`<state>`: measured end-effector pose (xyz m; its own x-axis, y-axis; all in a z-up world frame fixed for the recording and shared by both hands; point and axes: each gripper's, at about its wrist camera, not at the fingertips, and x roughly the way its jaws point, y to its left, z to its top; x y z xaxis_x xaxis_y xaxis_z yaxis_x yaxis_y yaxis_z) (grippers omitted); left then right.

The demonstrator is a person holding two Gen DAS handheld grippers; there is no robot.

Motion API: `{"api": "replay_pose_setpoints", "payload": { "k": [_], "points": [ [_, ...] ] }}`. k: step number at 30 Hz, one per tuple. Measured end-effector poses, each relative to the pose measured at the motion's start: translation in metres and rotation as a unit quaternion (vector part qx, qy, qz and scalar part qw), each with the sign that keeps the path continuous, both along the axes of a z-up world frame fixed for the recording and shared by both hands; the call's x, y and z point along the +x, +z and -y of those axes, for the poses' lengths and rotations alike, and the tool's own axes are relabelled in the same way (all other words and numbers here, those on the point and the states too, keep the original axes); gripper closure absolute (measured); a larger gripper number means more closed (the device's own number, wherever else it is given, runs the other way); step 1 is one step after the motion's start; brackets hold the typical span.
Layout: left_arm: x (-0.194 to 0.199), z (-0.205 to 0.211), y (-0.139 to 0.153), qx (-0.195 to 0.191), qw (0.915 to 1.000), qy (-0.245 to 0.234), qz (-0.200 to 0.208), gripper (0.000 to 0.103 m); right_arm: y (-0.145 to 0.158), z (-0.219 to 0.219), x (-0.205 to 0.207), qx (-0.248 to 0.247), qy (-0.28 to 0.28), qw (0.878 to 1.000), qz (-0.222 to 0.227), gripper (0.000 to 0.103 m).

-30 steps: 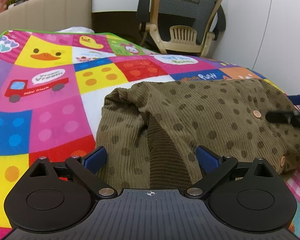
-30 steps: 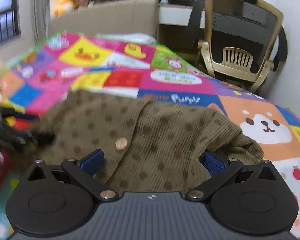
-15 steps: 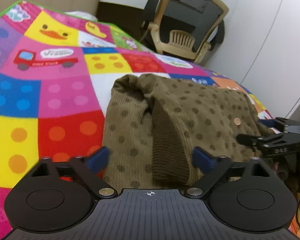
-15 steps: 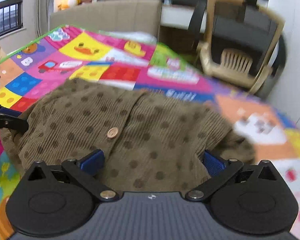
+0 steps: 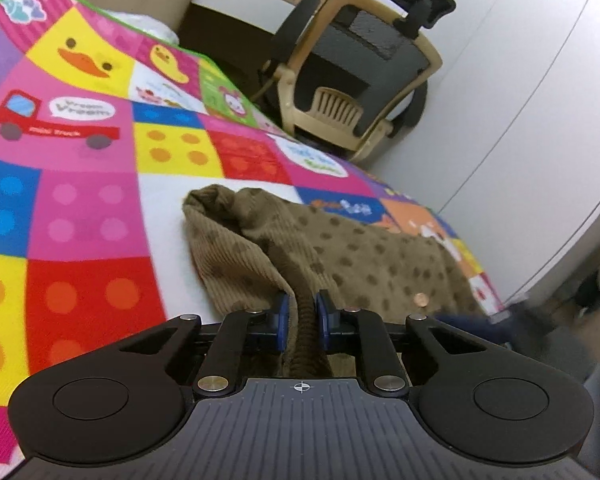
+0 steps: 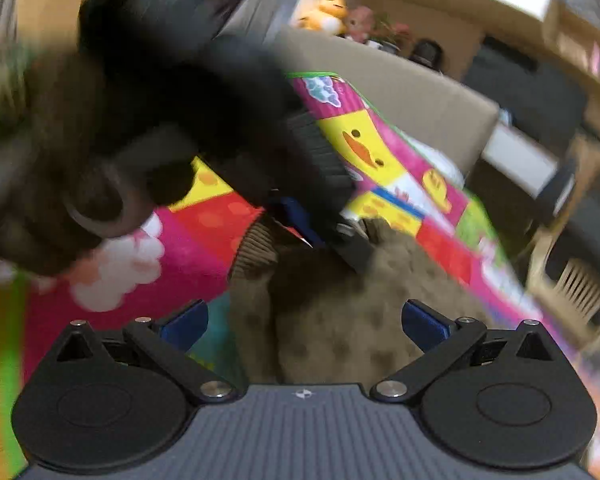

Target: Fold clothes

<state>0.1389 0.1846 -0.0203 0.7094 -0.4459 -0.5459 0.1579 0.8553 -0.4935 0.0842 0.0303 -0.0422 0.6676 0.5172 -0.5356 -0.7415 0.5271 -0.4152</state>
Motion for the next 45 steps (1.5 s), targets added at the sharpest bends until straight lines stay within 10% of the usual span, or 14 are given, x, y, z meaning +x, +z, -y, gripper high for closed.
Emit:
{"api": "replay_pose_setpoints", "payload": {
  "k": [4, 7, 12, 19, 25, 32, 37, 40, 45],
  "points": [
    [0.001, -0.011, 0.005, -0.043, 0.9991, 0.000, -0.004, 0.086, -0.013, -0.022, 0.020, -0.029, -0.028, 0.999, 0.009, 0.019],
    [-0.003, -0.023, 0.017, -0.070, 0.9972, 0.007, 0.025, 0.086, -0.014, -0.023, 0.029, -0.018, -0.034, 0.999, 0.017, 0.054],
    [-0.017, -0.037, 0.057, -0.079, 0.9910, 0.048, 0.097, 0.061, 0.019, 0.014, 0.039, 0.075, -0.069, 0.995, 0.014, 0.084],
    [-0.025, -0.029, 0.099, -0.074, 0.9821, 0.079, 0.154, 0.027, 0.082, 0.180, 0.039, 0.255, -0.226, 0.940, 0.028, 0.086],
    [0.007, 0.042, 0.082, -0.045, 0.9930, 0.016, 0.108, 0.011, 0.031, 0.293, 0.034, 0.255, -0.335, 0.904, -0.070, 0.086],
    [0.058, 0.152, 0.025, 0.040, 0.9971, -0.059, 0.025, 0.011, 0.004, 0.341, 0.018, 0.247, -0.351, 0.898, -0.095, 0.058],
    [0.066, 0.187, 0.003, 0.085, 0.9935, -0.073, 0.018, 0.011, 0.044, 0.358, 0.013, 0.319, -0.287, 0.902, -0.051, 0.037],
    [0.067, 0.191, 0.001, 0.108, 0.9899, -0.088, 0.025, 0.011, 0.073, 0.345, 0.041, 0.329, -0.253, 0.909, -0.032, 0.037],
    [0.071, 0.202, -0.003, 0.139, 0.9848, -0.099, 0.034, 0.009, 0.058, 0.305, 0.152, 0.293, -0.247, 0.912, -0.144, 0.038]
  ]
}}
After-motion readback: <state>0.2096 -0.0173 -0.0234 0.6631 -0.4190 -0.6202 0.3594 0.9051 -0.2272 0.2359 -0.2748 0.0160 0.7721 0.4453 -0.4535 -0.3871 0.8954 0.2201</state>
